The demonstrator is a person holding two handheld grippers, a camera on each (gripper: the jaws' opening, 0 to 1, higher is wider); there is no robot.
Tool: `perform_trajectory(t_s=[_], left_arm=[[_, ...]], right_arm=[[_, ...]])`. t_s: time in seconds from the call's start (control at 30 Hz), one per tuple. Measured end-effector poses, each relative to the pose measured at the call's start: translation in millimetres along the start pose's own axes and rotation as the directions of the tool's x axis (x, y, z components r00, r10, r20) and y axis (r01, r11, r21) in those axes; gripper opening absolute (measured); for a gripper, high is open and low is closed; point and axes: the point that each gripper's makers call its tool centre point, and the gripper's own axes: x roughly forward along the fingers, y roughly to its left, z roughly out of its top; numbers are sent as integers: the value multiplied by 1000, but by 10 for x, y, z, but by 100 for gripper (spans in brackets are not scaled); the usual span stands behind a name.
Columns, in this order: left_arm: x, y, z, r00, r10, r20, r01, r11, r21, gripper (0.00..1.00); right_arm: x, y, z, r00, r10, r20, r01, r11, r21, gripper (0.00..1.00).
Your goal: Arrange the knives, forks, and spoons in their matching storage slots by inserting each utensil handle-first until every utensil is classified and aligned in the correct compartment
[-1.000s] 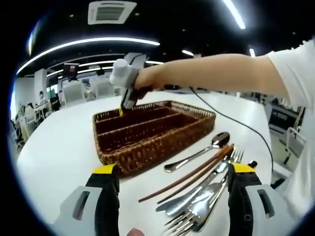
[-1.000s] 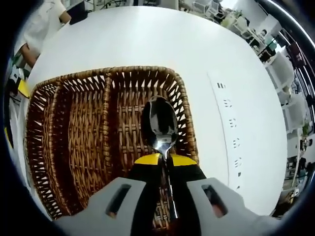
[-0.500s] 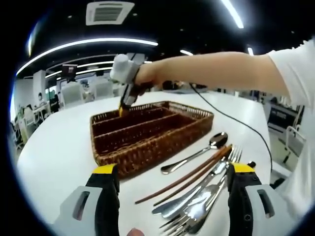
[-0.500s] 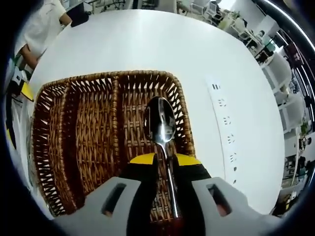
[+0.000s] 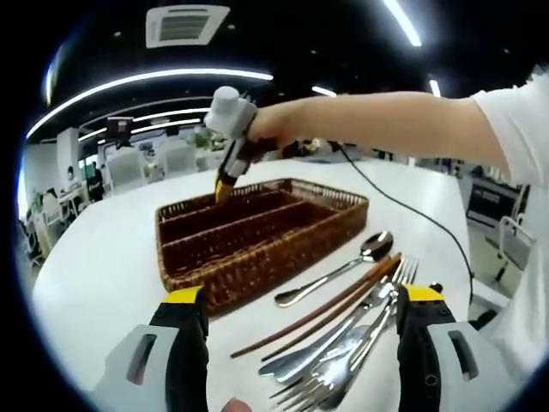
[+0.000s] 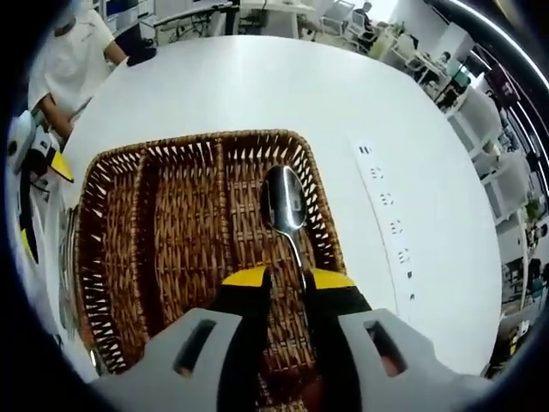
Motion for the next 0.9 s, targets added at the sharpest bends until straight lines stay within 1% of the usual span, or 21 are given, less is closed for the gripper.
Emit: perform_trajectory(t_s=[0.13,0.23,0.33,0.57,0.7,0.77,0.9], left_arm=[[-2,-5,23,1000,1,0,-1,1000,7,91],[23,-3,28,1000,1,-3,-1,1000,13,90],[32,-8,52,1000,1,-3,-1,1000,21,90],[52,-41,121,1000,-5,2,5,999,39,88],[59,-57,107,1000,-9,1,9,999,48,88],[54,-56,76,1000,-9,-6,9,998,54,87],[43,-70,77,1000,-15,-6,16,998,62,84]], right_arm=[[-82,22,-33,1000,2,29,-2,1000,21,18],[-175,90,-94,998,0,56,-2,999,37,20],[-229,147,-107,996,10,92,-16,998,58,20],[-374,244,-192,989,7,148,-20,996,87,22],[-427,305,-255,987,-5,163,-10,996,91,22],[-452,374,-297,984,-3,180,-14,995,95,23],[-508,477,-364,979,-15,202,-6,995,102,23]])
